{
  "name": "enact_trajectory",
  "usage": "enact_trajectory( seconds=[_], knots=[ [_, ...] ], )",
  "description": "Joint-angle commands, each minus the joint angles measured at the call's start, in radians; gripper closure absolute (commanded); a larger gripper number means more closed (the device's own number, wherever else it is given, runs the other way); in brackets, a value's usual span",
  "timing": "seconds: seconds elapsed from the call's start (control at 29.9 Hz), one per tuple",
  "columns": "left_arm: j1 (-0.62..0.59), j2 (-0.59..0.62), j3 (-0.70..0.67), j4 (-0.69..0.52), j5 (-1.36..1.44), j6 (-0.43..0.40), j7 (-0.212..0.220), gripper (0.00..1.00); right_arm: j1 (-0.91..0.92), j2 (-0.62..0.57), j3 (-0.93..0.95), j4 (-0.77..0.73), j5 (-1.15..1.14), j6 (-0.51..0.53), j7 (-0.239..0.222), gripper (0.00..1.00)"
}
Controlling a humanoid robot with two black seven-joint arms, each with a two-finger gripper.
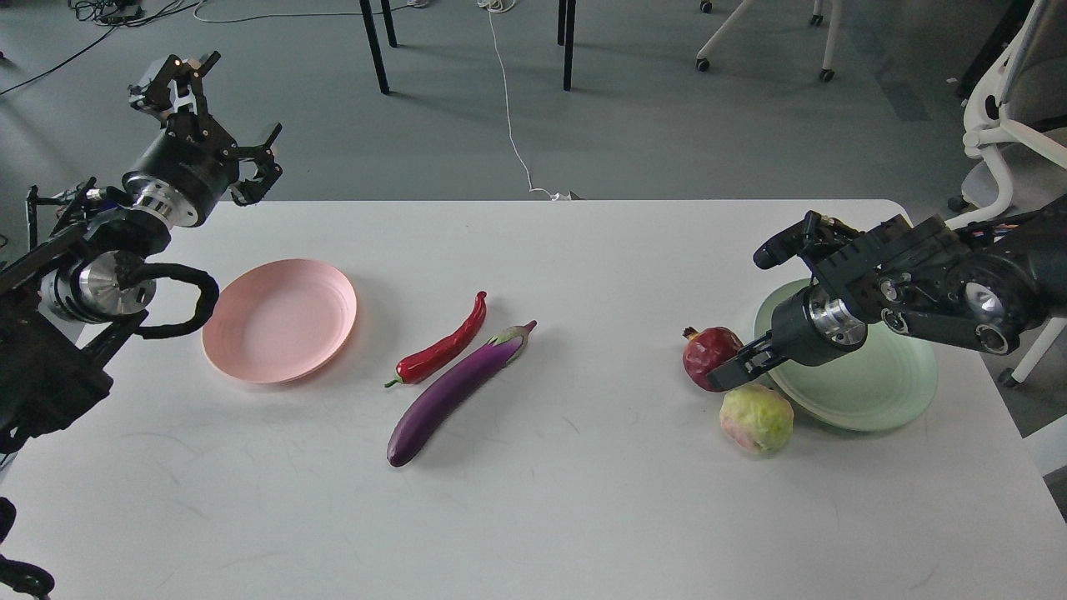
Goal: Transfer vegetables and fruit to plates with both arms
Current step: 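Grasp the pomegranate with the right gripper and place it on the green plate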
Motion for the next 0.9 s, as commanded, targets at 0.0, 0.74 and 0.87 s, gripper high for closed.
enact_trajectory(
  seconds=[0.0,0.74,0.87],
  knots=[
    [0.000,-0.006,0.000,-0.001,0.000,0.001,0.000,0.02,0.013,-0.038,0.048,0.001,0.002,-0.004,0.000,0.43],
    [0.000,-0.011,0.002,-0.001,0.002,-0.001,0.002,0.02,-0.068,-0.211,0.054,-0.146,-0.146,-0.004,-0.058,0.39],
    [0.000,-0.009,0.003,0.001,0.002,-0.001,0.002,0.02,-0.134,-0.211,0.054,-0.215,-0.182,-0.040,-0.060,0.26]
  ],
)
